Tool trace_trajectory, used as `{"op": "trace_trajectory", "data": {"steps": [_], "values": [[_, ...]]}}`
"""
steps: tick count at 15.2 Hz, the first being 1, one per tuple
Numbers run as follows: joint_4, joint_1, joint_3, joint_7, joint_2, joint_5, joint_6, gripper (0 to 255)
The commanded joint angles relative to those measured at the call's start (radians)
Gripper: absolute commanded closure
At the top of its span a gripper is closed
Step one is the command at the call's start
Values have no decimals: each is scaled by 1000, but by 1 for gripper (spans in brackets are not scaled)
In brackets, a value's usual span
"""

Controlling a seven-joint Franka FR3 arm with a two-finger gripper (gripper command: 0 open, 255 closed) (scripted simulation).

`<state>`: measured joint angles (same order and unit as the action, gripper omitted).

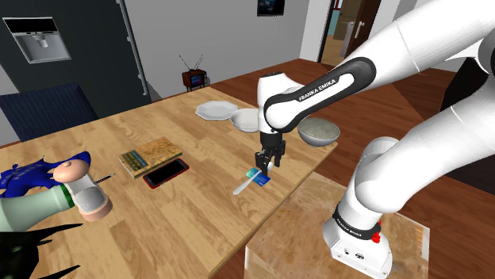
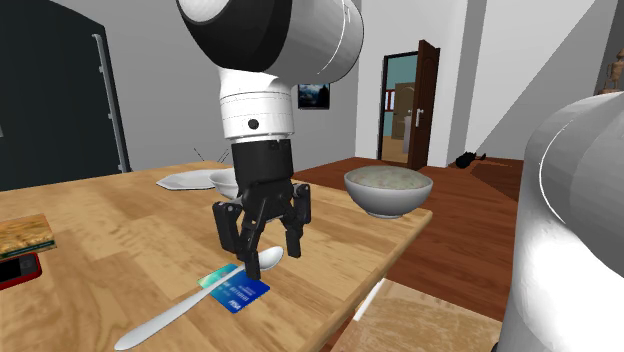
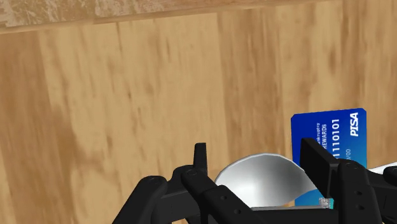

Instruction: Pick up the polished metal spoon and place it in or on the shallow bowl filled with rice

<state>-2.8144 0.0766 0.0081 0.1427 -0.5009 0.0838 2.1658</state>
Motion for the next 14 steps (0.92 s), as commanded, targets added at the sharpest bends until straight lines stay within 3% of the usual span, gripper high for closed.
{"op": "trace_trajectory", "data": {"steps": [1,3,14], "values": [[0,0,0,0,0,0,0,255],[0,0,0,0,0,0,0,255],[89,-4,-1,12,-101,-9,-190,255]]}}
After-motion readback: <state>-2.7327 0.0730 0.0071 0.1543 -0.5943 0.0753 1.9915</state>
